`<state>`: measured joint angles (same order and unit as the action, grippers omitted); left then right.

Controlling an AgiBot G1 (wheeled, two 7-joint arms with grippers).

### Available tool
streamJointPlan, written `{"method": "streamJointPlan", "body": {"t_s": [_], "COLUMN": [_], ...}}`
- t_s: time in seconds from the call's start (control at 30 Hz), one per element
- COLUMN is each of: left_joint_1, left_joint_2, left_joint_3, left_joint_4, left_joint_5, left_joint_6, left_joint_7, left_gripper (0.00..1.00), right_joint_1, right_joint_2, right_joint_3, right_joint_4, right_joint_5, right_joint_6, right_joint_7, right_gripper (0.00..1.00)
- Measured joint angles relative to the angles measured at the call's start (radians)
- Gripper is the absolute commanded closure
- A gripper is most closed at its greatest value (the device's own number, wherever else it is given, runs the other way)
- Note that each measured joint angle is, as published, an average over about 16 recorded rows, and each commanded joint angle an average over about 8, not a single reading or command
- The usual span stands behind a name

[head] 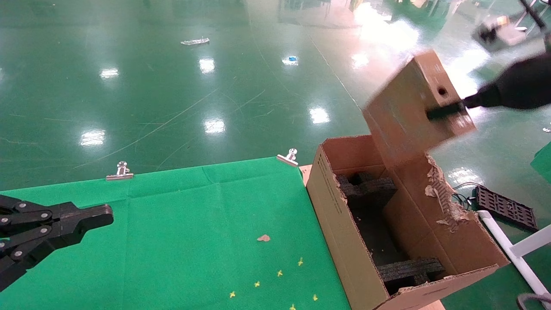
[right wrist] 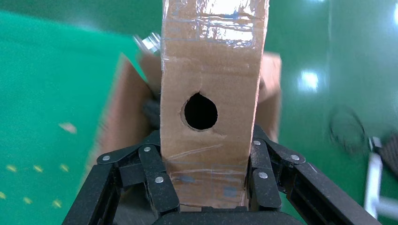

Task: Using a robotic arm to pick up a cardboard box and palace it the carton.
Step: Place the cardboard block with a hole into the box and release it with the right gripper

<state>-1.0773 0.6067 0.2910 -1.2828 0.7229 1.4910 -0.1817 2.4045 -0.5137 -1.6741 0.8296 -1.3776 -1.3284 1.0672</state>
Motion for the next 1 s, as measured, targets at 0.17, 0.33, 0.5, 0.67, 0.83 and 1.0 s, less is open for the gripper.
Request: {"method": "streamJointPlan", "body": {"t_s": [0.17,0.33,0.5,0.67,0.83,1.0], "left_joint_1": [0.0,0.0,0.0,0.0,0.0,0.0], "left_joint_2": [0.0,0.0,0.0,-0.001,-0.001,-0.001], "left_joint_3": [0.0,0.001,0.001,0.001,0.002,0.002], "left_joint_4": [0.0,0.0,0.0,0.0,0.0,0.0], "left_joint_5": [0.0,0.0,-0.001,-0.001,-0.001,-0.001], "left_joint_6": [0.0,0.0,0.0,-0.001,-0.001,-0.001], "left_joint_7": [0.0,0.0,0.0,0.001,0.001,0.001], "left_gripper": [0.14,0.0,0.0,0.0,0.0,0.0], "right_joint_1": [-0.057,-0.129,-0.197,-0.252,-0.306,-0.366], "right_joint_2": [0.002,-0.019,-0.055,-0.097,-0.135,-0.171], "right_joint_3": [-0.029,-0.052,-0.069,-0.08,-0.087,-0.09], "right_joint_4": [-0.079,-0.168,-0.263,-0.349,-0.416,-0.471], "right_joint_5": [-0.017,-0.013,-0.003,0.003,0.011,0.02], "right_joint_6": [0.002,0.009,0.012,0.009,0.012,0.033], "right_joint_7": [-0.001,-0.007,-0.023,-0.038,-0.049,-0.053], "right_gripper": [1.0,1.0,1.0,1.0,1.0,1.0]}}
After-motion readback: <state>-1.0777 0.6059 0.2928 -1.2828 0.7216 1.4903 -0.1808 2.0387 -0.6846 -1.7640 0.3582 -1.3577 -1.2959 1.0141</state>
